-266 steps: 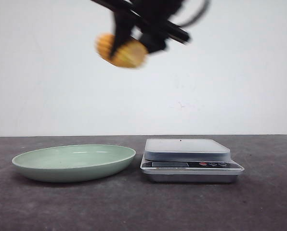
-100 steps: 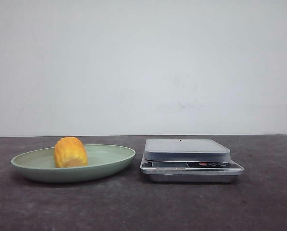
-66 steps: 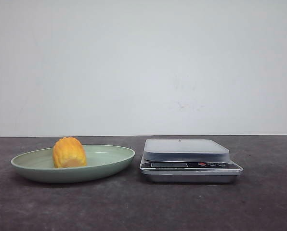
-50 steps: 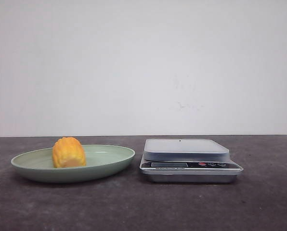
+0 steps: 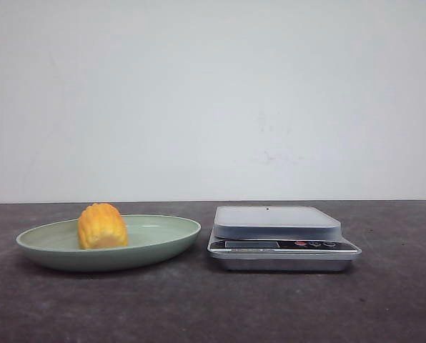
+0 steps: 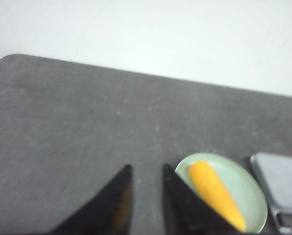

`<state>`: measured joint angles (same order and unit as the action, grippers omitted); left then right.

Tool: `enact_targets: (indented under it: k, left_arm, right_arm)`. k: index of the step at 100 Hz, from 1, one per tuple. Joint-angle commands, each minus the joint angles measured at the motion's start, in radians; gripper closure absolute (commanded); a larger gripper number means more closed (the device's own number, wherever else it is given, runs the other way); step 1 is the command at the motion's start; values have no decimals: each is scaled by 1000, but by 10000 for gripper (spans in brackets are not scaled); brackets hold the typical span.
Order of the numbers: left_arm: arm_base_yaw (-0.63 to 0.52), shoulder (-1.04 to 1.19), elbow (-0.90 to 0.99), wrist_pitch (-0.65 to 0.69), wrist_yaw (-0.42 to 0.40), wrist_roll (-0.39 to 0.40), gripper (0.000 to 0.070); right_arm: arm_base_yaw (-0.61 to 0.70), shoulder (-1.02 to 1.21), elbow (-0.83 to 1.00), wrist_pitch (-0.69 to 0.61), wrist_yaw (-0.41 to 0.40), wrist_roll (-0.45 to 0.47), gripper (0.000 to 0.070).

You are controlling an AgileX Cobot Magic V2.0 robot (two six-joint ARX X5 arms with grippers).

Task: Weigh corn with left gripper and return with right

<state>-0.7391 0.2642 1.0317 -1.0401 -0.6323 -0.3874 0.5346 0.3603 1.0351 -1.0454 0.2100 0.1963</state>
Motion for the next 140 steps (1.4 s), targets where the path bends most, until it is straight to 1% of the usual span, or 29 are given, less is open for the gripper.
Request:
enact_targets:
  k: [1, 9, 18, 23, 30, 50, 58, 82, 102, 108, 113, 116, 120, 128, 133, 140]
  left_arm:
    - [-8, 3, 0, 75, 23, 32, 700]
    - [-8, 4, -13, 171, 51, 69, 700]
    - [-8, 11, -14, 238, 66, 87, 700]
    - [-8, 19, -14, 270, 65, 87, 700]
    - [-8, 25, -14, 294, 64, 87, 700]
    - [-8, 23, -13, 301, 64, 87, 700]
    - [-8, 23, -13, 301, 64, 87, 700]
    - [-8, 23, -13, 301, 64, 87, 700]
    - [9, 22, -16, 302, 64, 87, 700]
    - [37, 22, -32, 322, 64, 87, 700]
    - [77, 17, -66, 364, 64, 91, 700]
    - [110, 8, -93, 396, 60, 119, 700]
    - [171, -7, -148, 473, 56, 168, 700]
    - [279, -51, -275, 636, 62, 178, 700]
    - [348, -85, -372, 732, 105, 187, 700]
    - [433, -129, -507, 830, 231, 196, 700]
  right_arm:
    - [6, 2, -31, 74, -4, 13, 685]
    - [5, 2, -85, 166, -36, 18, 685]
    - [5, 3, -130, 245, -129, 35, 685]
    - [5, 4, -140, 262, -161, 35, 685]
    - [5, 15, -142, 265, -186, 35, 685]
    - [5, 16, -142, 269, -187, 39, 685]
    - [5, 17, -142, 306, -184, 100, 685]
    - [5, 15, -141, 423, -183, 100, 685]
    - [5, 15, -141, 458, -184, 100, 685]
    - [5, 15, -141, 470, -184, 100, 685]
    - [5, 15, -141, 478, -184, 100, 685]
    - [5, 15, -141, 482, -184, 100, 685]
    - [5, 15, -141, 484, -184, 100, 685]
    - [5, 15, -141, 484, -184, 100, 685]
    - [5, 15, -141, 484, -184, 100, 685]
    - [5, 15, -141, 484, -184, 100, 685]
